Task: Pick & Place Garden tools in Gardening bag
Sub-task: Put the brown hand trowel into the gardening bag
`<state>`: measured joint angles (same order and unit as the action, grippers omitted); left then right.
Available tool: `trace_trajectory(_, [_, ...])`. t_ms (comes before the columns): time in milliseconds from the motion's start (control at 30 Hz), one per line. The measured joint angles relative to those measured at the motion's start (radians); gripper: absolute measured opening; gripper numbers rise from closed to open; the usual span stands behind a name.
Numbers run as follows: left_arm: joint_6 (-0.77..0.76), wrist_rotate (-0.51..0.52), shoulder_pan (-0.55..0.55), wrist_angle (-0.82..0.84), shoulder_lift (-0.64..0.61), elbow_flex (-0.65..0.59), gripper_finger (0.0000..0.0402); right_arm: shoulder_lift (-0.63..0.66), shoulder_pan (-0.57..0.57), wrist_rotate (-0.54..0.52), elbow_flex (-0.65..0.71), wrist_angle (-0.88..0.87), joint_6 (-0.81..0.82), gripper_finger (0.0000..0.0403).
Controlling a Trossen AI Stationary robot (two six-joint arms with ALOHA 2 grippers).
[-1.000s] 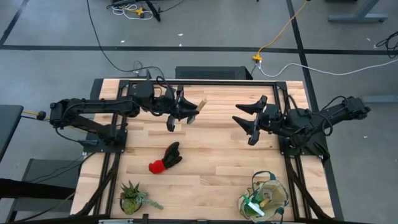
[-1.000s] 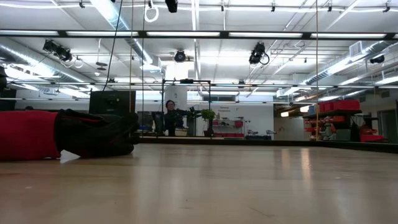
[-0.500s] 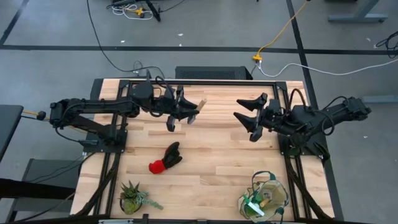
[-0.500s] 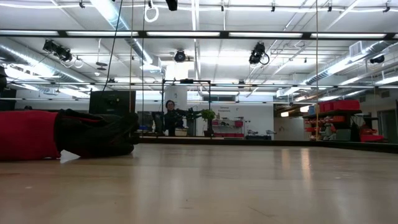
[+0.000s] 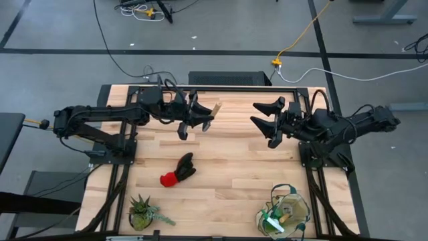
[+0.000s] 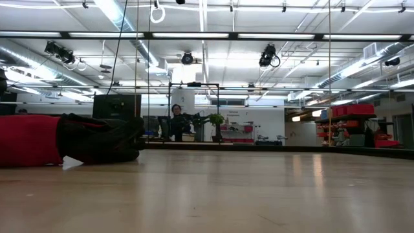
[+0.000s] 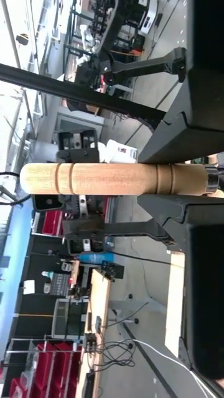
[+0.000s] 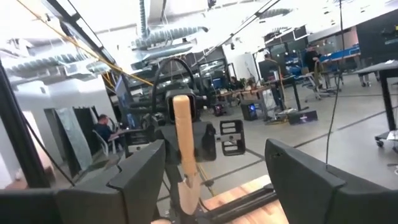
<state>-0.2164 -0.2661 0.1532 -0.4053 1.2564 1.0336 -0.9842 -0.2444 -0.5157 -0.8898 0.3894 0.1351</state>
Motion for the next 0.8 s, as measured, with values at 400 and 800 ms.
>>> trace_trajectory(400, [-0.008, 0.004, 0.000, 0.012, 0.000, 0.001, 0.0076, -0.082, 0.082, 0.101, 0.000, 0.106, 0.011, 0.0279])
trace_trajectory(800, [-0.009, 0.008, 0.000, 0.023, 0.000, 0.001, 0.0075, -0.191, 0.149, 0.254, -0.089, 0.060, 0.038, 0.0279])
